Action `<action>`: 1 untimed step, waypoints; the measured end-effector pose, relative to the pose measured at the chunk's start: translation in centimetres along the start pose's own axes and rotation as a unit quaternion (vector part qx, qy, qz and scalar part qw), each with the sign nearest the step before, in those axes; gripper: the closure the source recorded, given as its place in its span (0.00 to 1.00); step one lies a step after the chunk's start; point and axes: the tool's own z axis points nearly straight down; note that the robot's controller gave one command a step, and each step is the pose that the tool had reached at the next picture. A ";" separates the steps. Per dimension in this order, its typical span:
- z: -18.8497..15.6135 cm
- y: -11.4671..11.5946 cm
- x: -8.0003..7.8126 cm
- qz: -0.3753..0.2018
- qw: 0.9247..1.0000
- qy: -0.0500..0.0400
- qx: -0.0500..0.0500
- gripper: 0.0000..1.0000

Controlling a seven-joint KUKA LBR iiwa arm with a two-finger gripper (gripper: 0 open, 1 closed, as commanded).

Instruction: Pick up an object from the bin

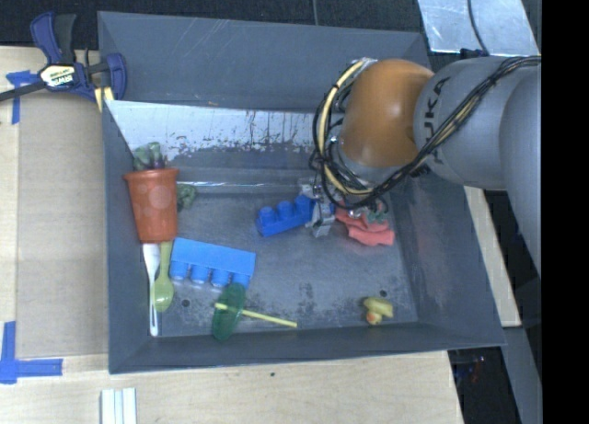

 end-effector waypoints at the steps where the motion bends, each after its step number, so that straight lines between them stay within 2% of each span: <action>1: 0.0 0.0 0.0 0.000 1.000 0.000 0.000 1.00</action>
Offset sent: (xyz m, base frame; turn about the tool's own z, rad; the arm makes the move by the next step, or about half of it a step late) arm -0.0287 0.0071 0.2100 0.0111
